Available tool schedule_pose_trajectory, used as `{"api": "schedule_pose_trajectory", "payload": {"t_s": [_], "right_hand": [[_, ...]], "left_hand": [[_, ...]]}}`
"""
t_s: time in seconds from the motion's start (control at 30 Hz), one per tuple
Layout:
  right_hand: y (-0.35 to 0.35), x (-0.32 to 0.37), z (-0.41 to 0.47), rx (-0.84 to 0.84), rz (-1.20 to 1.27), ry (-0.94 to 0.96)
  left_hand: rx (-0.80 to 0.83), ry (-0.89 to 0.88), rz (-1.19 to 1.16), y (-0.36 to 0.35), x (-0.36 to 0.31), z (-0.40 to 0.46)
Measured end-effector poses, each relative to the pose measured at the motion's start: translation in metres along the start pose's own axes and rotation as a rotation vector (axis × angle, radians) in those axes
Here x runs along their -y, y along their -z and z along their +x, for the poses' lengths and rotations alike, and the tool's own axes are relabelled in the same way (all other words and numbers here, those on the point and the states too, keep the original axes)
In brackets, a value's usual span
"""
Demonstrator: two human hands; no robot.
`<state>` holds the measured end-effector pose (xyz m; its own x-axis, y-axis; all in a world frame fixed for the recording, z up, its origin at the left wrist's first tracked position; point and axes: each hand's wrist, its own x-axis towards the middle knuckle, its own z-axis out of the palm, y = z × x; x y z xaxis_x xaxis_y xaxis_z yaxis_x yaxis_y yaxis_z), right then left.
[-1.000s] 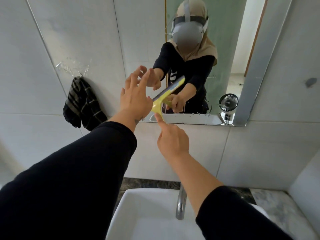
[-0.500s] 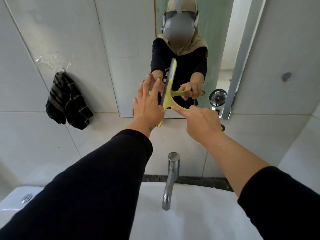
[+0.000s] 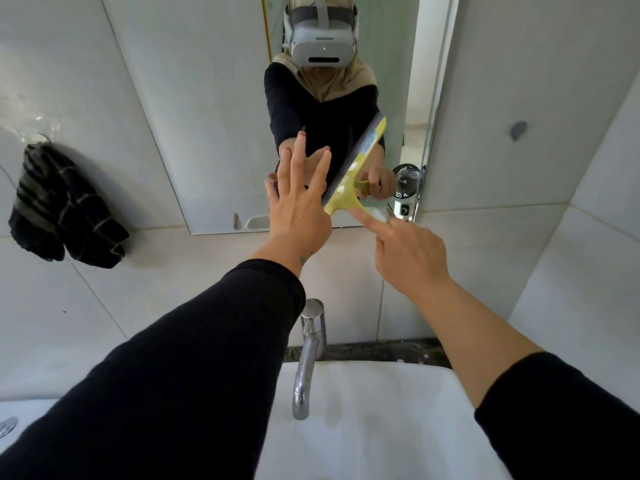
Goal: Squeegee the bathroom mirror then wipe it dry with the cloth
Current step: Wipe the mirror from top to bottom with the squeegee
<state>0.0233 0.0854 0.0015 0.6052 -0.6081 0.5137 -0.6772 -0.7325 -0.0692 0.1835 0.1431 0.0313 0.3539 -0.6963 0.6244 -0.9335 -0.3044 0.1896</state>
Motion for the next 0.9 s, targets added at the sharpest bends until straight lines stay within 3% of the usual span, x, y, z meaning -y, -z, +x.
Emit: {"api": "schedule_pose_trajectory", "payload": {"t_s": [0.9], "right_hand": [[-0.034, -0.022, -0.037, 0.061, 0.388, -0.266]], "left_hand": [[0.086, 0.04, -0.008, -0.01, -0.006, 0.001]]}}
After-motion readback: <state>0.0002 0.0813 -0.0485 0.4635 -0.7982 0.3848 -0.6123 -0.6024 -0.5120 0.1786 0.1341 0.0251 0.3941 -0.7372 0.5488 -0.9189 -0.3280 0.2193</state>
